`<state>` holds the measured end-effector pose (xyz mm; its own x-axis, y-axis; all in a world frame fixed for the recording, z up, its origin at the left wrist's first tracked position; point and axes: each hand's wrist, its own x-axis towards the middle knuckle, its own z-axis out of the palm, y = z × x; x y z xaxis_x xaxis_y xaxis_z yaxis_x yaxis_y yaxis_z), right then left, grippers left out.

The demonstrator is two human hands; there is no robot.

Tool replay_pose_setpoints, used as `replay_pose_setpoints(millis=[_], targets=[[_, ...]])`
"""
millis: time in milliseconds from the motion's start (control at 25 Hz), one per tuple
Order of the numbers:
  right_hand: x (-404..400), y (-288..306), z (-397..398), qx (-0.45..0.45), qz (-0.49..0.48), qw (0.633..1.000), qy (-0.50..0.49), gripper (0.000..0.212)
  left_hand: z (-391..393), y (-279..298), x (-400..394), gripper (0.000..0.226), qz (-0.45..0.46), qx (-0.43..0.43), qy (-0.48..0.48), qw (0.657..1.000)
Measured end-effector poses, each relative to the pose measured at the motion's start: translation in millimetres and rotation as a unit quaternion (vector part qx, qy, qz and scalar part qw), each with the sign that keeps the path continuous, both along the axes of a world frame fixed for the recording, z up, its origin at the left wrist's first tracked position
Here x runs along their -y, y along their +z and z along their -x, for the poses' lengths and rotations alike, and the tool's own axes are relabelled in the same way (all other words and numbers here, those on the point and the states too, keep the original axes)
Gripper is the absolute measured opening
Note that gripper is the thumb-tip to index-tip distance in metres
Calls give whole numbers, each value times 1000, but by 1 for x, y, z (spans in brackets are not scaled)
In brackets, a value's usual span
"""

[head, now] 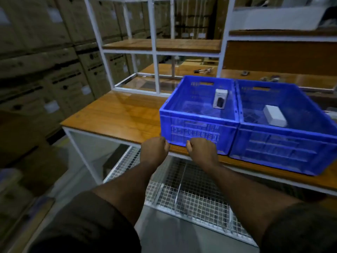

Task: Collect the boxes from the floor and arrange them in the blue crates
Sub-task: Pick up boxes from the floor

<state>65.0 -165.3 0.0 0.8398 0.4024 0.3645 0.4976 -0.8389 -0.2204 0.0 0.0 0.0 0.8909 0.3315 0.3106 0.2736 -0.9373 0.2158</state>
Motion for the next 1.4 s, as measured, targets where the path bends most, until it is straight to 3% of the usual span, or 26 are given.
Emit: replay_pose_setpoints(millis=[320, 560, 840, 1000, 1400], targets=[[-14, -41, 47, -67, 9, 983, 169, 25, 101, -44, 15, 25, 65, 10, 172, 983], [-33, -82, 123, -133, 4, 938, 321, 16, 212, -83, 57, 20, 133, 21, 360, 923], [-48, -106, 251, -181, 87, 837, 509, 22, 363, -100, 110, 32, 123, -22, 533, 837], [-41, -103, 339, -167, 121, 784, 585, 34, 449, -102, 141, 34, 136, -25, 629, 765], [12, -113, 554, -112, 171, 651, 731, 36, 657, -126, 260, 13, 187, 52, 770, 609]])
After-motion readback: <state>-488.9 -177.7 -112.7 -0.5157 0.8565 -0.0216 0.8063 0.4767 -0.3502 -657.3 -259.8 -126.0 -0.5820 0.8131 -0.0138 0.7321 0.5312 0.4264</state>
